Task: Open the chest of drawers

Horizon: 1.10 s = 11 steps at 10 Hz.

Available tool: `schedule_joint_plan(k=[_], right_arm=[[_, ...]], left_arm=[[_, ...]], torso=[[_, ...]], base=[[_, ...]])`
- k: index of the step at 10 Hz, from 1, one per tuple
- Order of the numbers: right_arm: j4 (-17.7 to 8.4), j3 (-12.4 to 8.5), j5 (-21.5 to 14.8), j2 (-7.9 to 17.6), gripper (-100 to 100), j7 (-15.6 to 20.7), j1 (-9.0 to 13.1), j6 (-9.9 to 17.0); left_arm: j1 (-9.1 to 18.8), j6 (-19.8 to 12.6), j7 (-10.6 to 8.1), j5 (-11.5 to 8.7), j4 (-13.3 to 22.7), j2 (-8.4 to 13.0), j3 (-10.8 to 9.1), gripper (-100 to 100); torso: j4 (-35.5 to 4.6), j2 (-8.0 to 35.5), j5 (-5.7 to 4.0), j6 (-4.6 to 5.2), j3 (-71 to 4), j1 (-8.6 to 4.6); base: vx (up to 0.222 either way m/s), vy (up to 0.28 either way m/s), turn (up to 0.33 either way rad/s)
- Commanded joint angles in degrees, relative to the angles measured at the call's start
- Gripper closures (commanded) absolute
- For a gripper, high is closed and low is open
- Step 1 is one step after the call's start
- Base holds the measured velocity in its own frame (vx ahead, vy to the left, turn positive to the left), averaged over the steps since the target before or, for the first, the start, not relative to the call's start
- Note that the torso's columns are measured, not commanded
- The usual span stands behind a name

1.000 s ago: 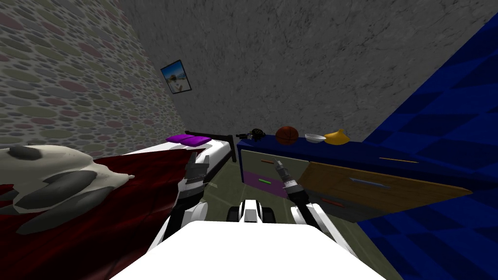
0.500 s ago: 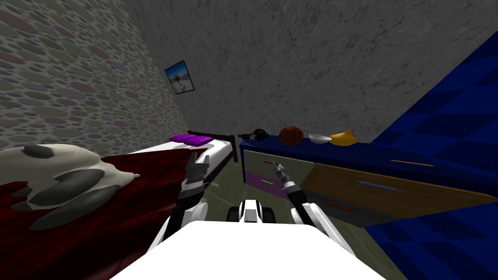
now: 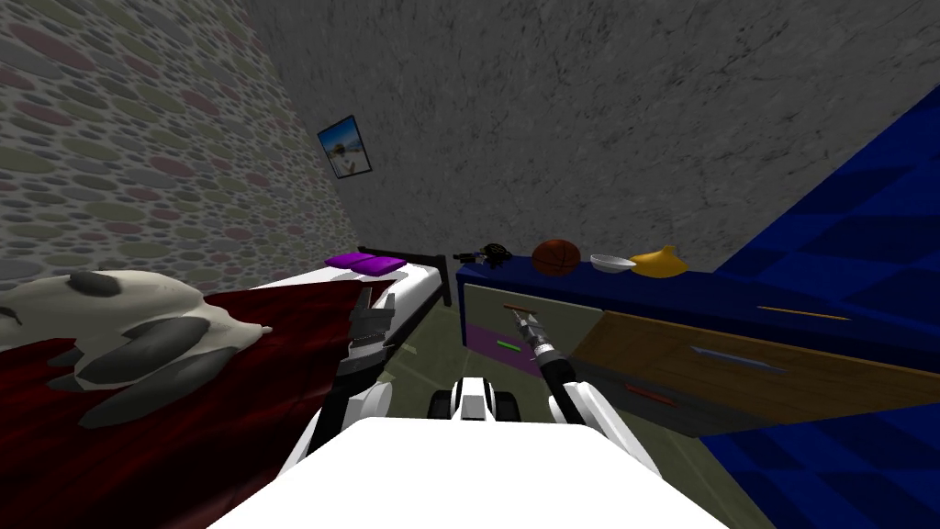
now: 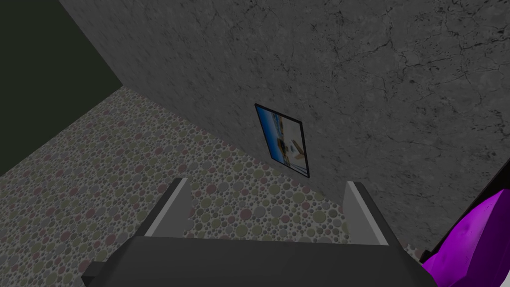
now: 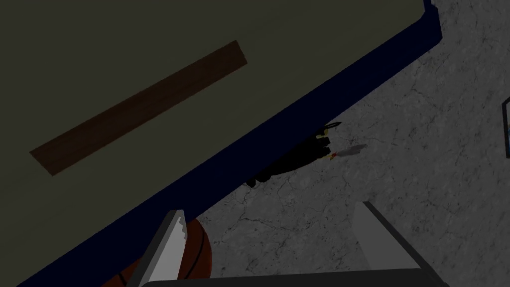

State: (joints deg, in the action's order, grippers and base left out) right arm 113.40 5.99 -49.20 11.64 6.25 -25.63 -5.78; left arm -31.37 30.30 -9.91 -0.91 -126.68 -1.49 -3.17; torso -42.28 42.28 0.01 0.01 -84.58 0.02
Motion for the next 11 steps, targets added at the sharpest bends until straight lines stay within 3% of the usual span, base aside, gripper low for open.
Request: schedule_joint_plan(k=[1, 2, 4, 5, 6, 7, 8, 11], right_arm=[[-2.0, 0.0, -4.6, 0.9, -100, 0.6, 0.6, 3.0], [-3.9, 0.2, -6.3, 1.4, -100, 1.4, 1.1, 5.4], [-3.9, 0.2, -8.6, 1.4, -100, 1.4, 1.1, 5.4], [-5.9, 0.4, -10.8, 1.9, -100, 2.2, 1.7, 8.0], [-5.9, 0.4, -12.5, 1.9, -100, 2.2, 1.7, 8.0], [-8.0, 0.5, -14.3, 2.4, -100, 3.1, 2.2, 9.8], [-8.0, 0.5, -16.3, 2.4, -100, 3.1, 2.2, 10.5], [-12.4, 0.8, -22.1, 3.5, -100, 4.7, 3.4, 14.4]], left_arm=[[0.0, 0.0, 0.00, 0.0, 0.0, 0.0, 0.00, 0], [0.0, 0.0, 0.00, 0.0, 0.0, 0.0, 0.00, 0], [0.0, 0.0, 0.00, 0.0, 0.0, 0.0, 0.00, 0], [0.0, 0.0, 0.00, 0.0, 0.0, 0.0, 0.00, 0], [0.0, 0.0, 0.00, 0.0, 0.0, 0.0, 0.00, 0], [0.0, 0.0, 0.00, 0.0, 0.0, 0.0, 0.00, 0], [0.0, 0.0, 0.00, 0.0, 0.0, 0.0, 0.00, 0], [0.0, 0.0, 0.00, 0.0, 0.0, 0.0, 0.00, 0]], torso=[[0.0, 0.0, 0.01, -0.01, 0.0, 0.06], [0.0, 0.0, 0.01, -0.01, 0.0, 0.02], [0.0, 0.0, -0.02, 0.00, 0.0, -0.05], [0.0, 0.1, -0.04, 0.00, 0.0, -0.13], [0.0, 0.0, -0.02, -0.02, 0.0, -0.01], [0.0, 0.0, 0.00, 0.00, 0.0, 0.01], [0.0, 0.0, -0.01, -0.02, 0.0, 0.02], [0.0, 0.0, 0.00, 0.00, 0.0, 0.00]], base=[[0.021, 0.058, 0.020], [0.025, 0.064, 0.047], [0.012, 0.036, 0.011], [0.008, 0.046, 0.059], [0.018, 0.048, 0.026], [0.024, 0.051, 0.043], [0.019, 0.047, 0.023], [0.018, 0.065, 0.043]])
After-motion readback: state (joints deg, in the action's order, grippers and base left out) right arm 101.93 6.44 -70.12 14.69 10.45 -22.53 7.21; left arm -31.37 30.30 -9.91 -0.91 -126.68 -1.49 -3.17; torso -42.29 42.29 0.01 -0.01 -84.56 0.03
